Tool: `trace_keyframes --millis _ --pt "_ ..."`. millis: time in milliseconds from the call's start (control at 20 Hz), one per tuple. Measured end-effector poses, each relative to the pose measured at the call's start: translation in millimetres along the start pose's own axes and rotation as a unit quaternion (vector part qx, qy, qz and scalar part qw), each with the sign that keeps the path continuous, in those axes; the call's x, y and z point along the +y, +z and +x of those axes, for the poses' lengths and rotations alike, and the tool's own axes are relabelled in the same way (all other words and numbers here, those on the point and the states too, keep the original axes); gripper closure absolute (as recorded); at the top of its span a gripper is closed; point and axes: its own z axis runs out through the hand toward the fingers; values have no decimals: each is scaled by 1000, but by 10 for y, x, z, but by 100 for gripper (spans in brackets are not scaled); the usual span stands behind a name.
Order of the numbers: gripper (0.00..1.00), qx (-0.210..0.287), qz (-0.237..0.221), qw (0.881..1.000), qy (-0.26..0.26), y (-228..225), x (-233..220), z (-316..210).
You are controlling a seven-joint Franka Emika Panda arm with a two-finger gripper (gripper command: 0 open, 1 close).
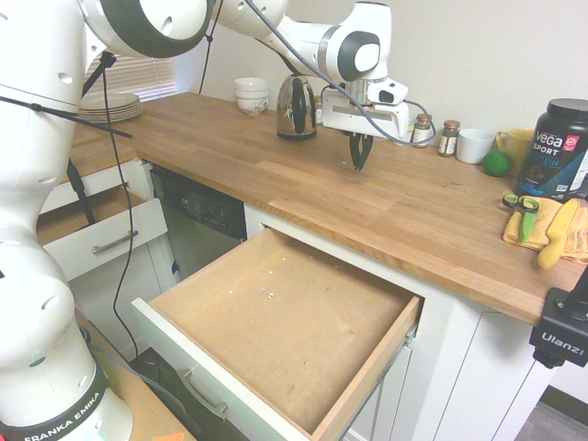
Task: Put fork in the drawer
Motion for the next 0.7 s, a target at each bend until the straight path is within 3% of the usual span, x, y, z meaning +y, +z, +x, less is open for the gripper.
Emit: trace_keyframes --millis 700 --pt "100 2 5 995 96 -89 734 -909"
